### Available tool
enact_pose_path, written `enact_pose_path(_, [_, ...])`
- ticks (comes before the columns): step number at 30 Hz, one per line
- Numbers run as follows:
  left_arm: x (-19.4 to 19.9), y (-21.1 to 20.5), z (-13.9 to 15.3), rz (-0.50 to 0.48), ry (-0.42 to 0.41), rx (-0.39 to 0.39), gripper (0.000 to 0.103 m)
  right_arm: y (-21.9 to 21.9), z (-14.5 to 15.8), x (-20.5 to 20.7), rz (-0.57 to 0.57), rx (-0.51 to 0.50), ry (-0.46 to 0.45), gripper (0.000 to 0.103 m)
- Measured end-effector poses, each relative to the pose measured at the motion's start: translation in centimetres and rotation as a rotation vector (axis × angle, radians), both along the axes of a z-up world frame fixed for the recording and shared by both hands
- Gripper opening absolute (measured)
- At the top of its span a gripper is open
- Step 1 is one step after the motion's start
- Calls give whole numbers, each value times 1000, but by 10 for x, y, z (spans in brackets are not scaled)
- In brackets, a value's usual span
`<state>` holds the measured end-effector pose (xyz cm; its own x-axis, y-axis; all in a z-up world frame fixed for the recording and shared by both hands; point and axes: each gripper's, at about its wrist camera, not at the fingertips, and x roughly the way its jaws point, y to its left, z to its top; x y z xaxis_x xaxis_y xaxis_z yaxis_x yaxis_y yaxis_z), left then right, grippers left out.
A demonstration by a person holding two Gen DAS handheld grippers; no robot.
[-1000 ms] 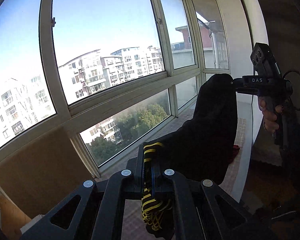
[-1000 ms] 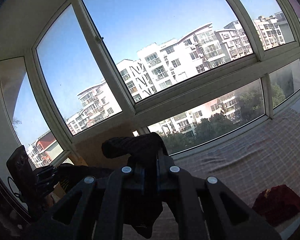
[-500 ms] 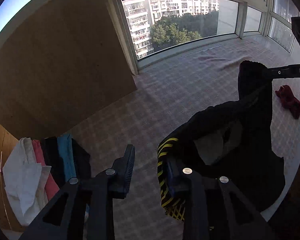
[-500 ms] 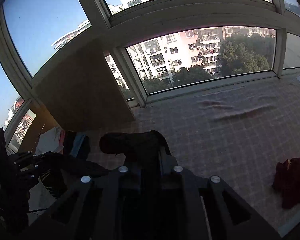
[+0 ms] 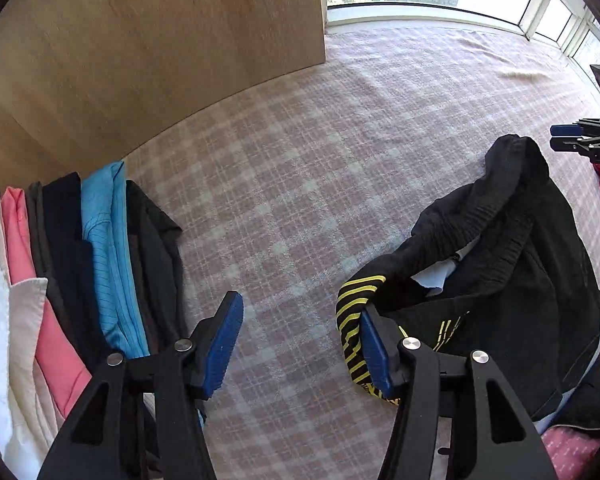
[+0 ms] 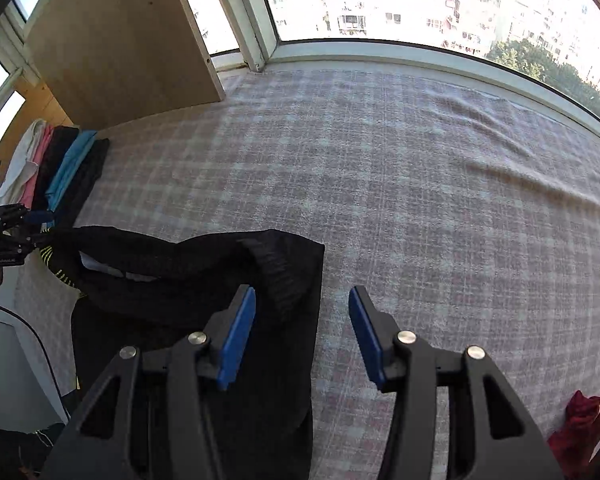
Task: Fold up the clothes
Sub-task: 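Lower the shorts onto the cloth beside the folded stack with both tools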
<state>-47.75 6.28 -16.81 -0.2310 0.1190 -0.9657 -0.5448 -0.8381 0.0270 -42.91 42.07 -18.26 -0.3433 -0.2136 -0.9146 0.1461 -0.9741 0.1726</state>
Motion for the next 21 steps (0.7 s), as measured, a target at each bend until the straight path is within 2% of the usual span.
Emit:
enact_pose_path(4, [-15, 10, -5, -3, 4, -18, 55, -6, -27, -30, 63, 33, -65, 48])
enact_pose_path(7, [-23, 13, -9, 0, -5, -26, 54, -23, -28, -34, 168, 27, -59, 48])
enact_pose_path(12, [-26, 6, -11, 6, -43, -14, 55, -47, -43, -40, 267, 147, -81, 48])
enact_pose_path(16, [-17, 16, -22, -43, -43, -85, 55, -50, -45, -41, 285, 126, -98, 48])
enact_pose_path(17, [-15, 17, -19, -50, -42, -65, 55, -50, -47, -42, 284, 140, -98, 48])
enact_pose_path(18, [-13, 15, -15, -45, -47, -24, 55, -49, -51, -46, 262, 177, -104, 44])
enact_pose_path(19, [-11, 10, -8, -33, -50, 34, 55, -48, -54, -50, 239, 205, -108, 29])
enact_pose_path(20, [-10, 3, -1, -9, -46, 87, 55, -40, -52, -54, 207, 171, -104, 16])
enact_pose_path(21, [-10, -4, 5, 16, -42, 130, 56, -33, -50, -59, 174, 137, -100, 16])
